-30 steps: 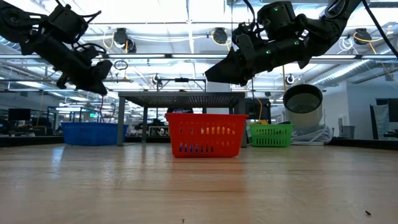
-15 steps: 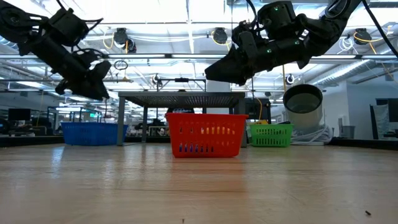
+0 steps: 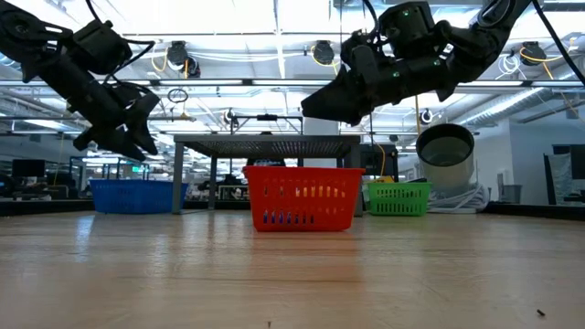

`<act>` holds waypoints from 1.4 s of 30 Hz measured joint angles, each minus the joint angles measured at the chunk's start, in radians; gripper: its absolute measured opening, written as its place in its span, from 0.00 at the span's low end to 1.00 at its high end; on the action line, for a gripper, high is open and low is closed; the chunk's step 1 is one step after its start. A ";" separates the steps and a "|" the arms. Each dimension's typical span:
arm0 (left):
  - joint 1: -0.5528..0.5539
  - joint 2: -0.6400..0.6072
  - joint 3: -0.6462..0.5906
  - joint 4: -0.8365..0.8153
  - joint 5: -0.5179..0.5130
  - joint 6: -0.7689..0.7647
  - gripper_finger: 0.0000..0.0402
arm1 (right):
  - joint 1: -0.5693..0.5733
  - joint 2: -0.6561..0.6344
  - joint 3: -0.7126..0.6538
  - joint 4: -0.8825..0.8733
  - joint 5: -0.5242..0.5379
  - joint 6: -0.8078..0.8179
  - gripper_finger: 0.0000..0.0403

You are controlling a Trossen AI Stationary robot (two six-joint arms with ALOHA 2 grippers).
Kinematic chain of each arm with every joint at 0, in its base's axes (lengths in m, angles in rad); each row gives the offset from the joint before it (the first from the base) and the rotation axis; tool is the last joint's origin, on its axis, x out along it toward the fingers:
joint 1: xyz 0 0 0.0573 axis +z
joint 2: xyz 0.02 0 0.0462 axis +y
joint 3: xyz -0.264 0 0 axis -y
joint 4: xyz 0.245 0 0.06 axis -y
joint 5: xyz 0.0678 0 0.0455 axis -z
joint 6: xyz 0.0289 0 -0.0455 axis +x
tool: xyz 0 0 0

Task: Pick & Place Office Desk Supplies
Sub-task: Put the green basket on the shelf

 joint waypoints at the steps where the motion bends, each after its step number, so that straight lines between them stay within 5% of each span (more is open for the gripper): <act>1: 0.000 0.000 0.000 0.000 0.009 0.000 0.41 | 0.000 0.000 0.000 0.002 -0.031 -0.002 0.42; 5: 0.000 0.000 0.000 -0.001 0.086 0.026 0.41 | 0.021 -0.035 0.002 0.053 -0.191 -0.013 0.42; 9: 0.000 0.000 0.000 -0.001 0.159 0.030 0.41 | 0.141 -0.109 0.074 -0.078 -0.176 -0.117 0.42; 17: -0.052 -0.002 0.000 0.061 0.515 0.044 0.41 | 0.448 -0.146 0.371 -0.643 0.311 -0.250 0.42; 22: -0.181 -0.020 0.000 0.210 0.726 0.006 0.41 | 0.540 -0.148 0.417 -0.738 0.408 -0.161 0.42; 30: -0.532 -0.043 -0.001 0.554 0.735 -0.056 0.41 | 0.628 -0.111 0.433 -0.769 0.405 0.021 0.42; 38: -0.829 0.007 0.003 1.034 0.669 0.056 0.41 | 0.637 -0.083 0.463 -0.766 0.409 0.025 0.42; 42: -0.867 0.037 0.088 0.933 0.630 0.139 0.41 | 0.616 -0.085 0.466 -0.768 0.410 0.001 0.42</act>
